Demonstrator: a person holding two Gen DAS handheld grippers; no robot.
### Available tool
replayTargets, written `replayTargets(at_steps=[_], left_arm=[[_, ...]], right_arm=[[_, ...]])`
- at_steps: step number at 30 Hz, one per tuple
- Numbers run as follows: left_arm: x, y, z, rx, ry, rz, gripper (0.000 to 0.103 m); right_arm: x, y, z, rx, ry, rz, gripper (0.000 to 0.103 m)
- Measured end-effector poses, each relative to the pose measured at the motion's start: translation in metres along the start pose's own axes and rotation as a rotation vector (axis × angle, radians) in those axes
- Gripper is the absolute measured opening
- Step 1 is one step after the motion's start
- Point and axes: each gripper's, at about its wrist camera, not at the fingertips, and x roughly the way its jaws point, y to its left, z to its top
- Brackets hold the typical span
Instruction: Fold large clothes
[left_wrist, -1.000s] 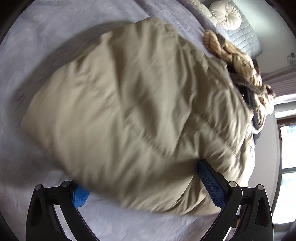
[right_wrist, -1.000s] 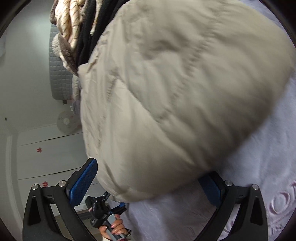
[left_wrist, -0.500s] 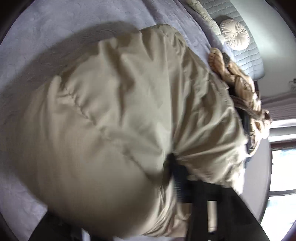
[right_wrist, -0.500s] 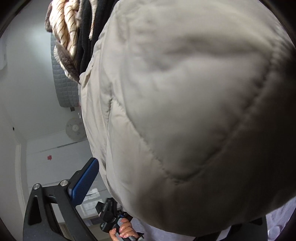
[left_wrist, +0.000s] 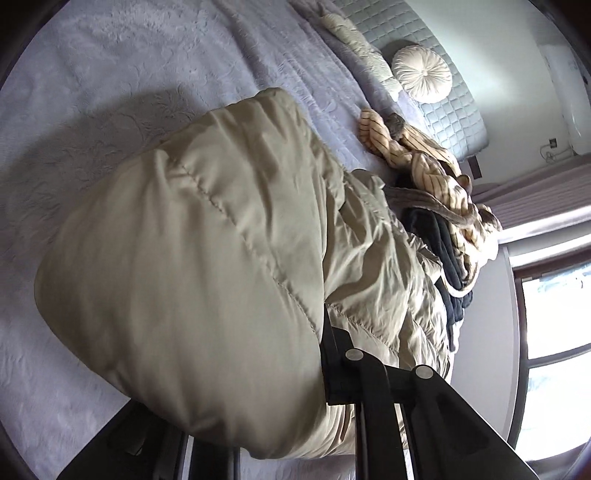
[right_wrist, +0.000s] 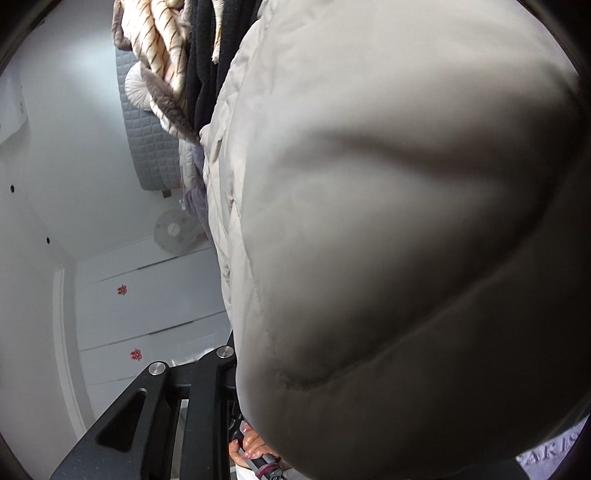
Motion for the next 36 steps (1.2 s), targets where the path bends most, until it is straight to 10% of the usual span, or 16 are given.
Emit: replayTargets(at_steps=[18,31,36], left_arm=[[-0.099,0.069,-0.116,0.103,0.251,-0.059,0.019],[-0.109,0.088,-0.158,0.166,0.27,0.149,0.02],[-0.123,0.072,-0.159,0.194,0.228,0.302,0.063]], right_arm=[[-0.104,-0.053,-0.13,0.007,-0.017,-0.12,0.027],[-0.125,-0.078,-0.135,0.116,0.008,-0.292,0.045],[-0.146,-0.056,-0.126,0.047,0.054,-0.385,0.059]])
